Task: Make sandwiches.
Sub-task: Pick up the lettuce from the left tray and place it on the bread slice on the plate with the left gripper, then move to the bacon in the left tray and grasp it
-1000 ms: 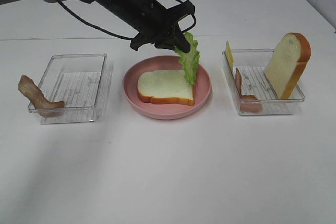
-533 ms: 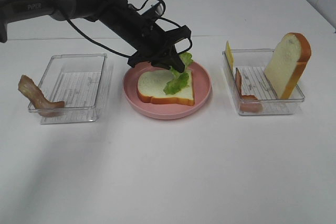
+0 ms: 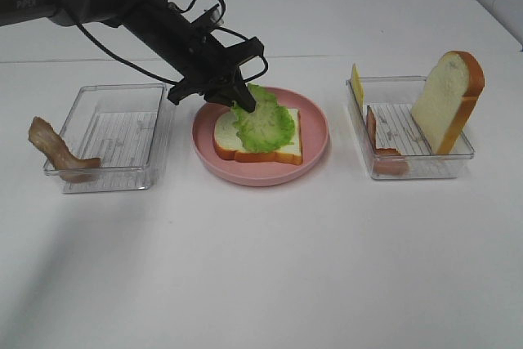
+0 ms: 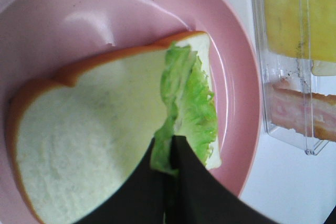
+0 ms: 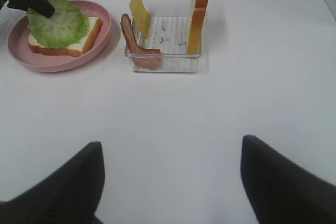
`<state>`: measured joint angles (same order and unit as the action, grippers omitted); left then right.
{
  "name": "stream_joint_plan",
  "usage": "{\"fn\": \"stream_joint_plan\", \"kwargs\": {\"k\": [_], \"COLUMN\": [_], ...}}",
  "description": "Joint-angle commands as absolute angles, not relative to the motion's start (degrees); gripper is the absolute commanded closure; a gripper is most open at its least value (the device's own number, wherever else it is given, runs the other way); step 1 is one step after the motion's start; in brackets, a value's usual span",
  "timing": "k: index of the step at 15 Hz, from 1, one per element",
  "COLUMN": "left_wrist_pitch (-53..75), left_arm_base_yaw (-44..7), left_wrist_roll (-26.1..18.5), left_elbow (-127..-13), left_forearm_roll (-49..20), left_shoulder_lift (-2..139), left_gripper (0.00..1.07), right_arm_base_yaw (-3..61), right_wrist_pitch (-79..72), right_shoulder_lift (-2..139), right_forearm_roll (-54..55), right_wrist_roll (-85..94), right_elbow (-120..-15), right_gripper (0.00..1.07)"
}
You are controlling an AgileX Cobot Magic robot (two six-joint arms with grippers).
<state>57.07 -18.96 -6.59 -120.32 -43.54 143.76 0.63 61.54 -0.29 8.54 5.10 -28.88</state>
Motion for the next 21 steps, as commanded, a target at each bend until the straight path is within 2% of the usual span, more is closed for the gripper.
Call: {"fn": "stream_joint_plan", "kwargs": {"k": [1,2,4,5,10,14,21], "left_wrist_pitch": [58.0,58.0,58.0,58.0,60.0,62.5,73.8], "left_arm_base_yaw": [-19.0,-19.0,-19.0,-19.0,-17.9,-15.5,-8.2], "left_wrist_roll": [-6.4,-6.4,-6.4,-6.4,-6.0,-2.9,-2.9], "left_elbow": [-120.4,-120.4,-120.4,-120.4,-121.9,-123.2,-123.5], "left_forearm_roll": [-43.1,-42.8,-41.3,-40.1,-30.2,-24.4,-19.9], "left_shoulder_lift": [143.6,143.6,143.6,143.2,138.5,134.0,128.8], "left_gripper": [0.9,0.66,0.41,0.34,0.32,0.32,0.33], "right_arm_base_yaw": [0.2,0.2,0.2,0.2,0.2,0.2,0.2], "right_wrist_pitch": [60.8,60.8,60.8,60.8,60.8,60.8,60.8], "right_shoulder_lift": [-1.3,-1.3,-1.3,-1.3,-1.3,-1.2,-1.2], "right_forearm_roll": [8.4,8.4,8.4,8.4,8.4,8.5,8.7], "right_wrist_roll": [5.8,5.8,5.8,5.8,5.8,5.8,5.8], "right_elbow": [-28.7,-28.7,-28.7,-28.7,-28.7,-28.7,-28.7], "right_gripper": [0.37,0.37,0.37,0.37,0.37,0.37,0.37]}}
